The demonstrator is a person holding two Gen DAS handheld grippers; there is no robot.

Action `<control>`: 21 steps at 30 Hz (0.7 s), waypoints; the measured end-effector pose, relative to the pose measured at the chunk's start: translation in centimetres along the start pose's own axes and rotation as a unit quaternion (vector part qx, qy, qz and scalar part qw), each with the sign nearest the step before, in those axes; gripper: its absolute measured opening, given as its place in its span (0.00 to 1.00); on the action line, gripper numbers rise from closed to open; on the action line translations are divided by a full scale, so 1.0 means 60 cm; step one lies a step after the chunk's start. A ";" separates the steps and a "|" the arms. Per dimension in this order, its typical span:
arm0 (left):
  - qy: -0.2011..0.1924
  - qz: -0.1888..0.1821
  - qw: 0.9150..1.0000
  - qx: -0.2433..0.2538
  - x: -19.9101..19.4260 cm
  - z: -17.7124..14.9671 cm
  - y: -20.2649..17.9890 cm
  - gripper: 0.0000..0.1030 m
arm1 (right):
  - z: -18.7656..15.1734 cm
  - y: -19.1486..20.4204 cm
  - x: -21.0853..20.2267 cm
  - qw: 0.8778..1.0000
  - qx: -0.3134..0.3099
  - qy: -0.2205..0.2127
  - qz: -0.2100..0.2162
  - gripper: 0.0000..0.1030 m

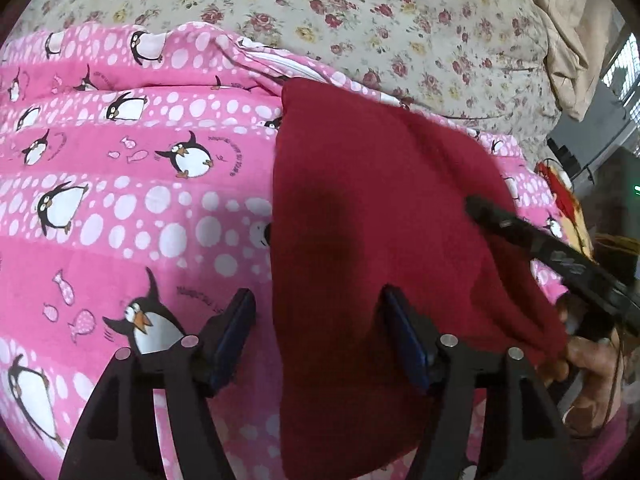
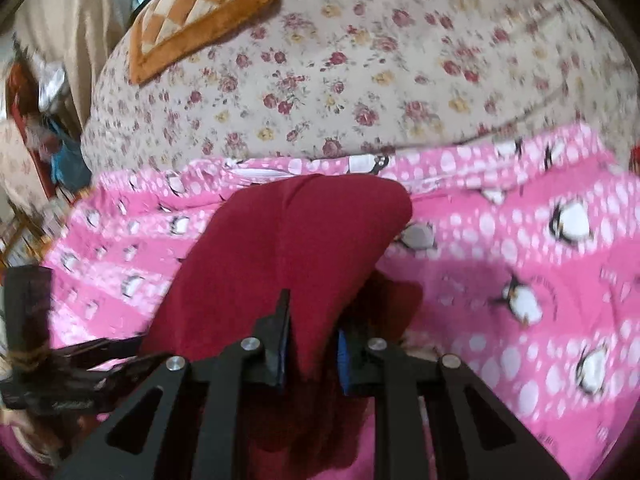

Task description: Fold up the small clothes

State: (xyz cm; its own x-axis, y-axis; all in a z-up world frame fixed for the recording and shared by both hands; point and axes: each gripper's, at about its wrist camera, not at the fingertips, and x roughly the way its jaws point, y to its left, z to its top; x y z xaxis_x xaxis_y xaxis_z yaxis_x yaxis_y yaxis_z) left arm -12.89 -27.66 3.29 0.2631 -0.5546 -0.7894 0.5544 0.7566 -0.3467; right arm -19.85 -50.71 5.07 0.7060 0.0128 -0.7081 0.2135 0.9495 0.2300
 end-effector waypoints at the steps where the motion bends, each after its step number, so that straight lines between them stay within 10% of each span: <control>1: -0.001 -0.001 1.000 -0.001 0.001 -0.001 -0.001 0.46 | -0.005 -0.015 0.018 0.999 0.022 0.024 -0.010 0.28; 5: 0.005 -0.002 1.000 -0.002 -0.003 0.000 0.002 0.46 | -0.015 -0.055 -0.023 0.994 0.112 0.007 0.010 0.40; 18: 0.006 0.000 1.000 -0.001 -0.008 0.002 0.006 0.46 | -0.064 0.024 -0.105 0.992 0.102 -0.006 0.074 0.56; 19: 0.007 -0.002 1.000 -0.002 -0.008 0.002 0.007 0.46 | -0.071 0.028 -0.096 0.995 0.090 0.003 0.050 0.54; 21: 0.011 -0.015 1.000 -0.008 -0.009 0.005 0.013 0.46 | -0.090 0.026 -0.081 0.996 0.082 0.038 0.010 0.07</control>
State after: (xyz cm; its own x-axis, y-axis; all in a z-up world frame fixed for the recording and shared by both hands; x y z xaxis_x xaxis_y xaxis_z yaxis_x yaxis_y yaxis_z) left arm -12.32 -26.89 3.58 0.2289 -0.5694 -0.7896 0.5484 0.7456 -0.3786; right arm -26.59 -47.58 5.29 0.6588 0.0613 -0.7498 0.3118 0.8848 0.3462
